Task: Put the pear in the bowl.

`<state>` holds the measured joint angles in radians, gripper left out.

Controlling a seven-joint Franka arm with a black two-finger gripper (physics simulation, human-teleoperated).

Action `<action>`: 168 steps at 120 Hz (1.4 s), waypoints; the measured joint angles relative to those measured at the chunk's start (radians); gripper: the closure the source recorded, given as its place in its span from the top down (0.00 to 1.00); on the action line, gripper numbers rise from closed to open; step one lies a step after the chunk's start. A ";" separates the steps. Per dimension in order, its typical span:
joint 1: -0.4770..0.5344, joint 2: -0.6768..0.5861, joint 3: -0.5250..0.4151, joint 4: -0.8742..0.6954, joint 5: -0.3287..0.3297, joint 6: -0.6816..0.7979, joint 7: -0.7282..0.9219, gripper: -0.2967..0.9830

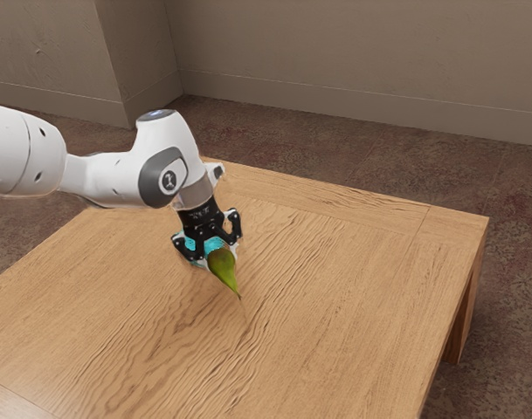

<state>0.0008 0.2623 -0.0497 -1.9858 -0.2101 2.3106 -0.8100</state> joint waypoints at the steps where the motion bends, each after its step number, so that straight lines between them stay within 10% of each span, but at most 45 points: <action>1: 0.000 0.002 0.004 0.007 0.000 0.000 0.001 0.48; 63: 0.092 0.195 0.093 0.248 0.003 0.001 0.030 0.40; 168: 0.102 0.205 0.085 0.415 0.028 -0.076 0.171 0.75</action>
<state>0.1026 0.4672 0.0354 -1.5708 -0.1822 2.2342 -0.6387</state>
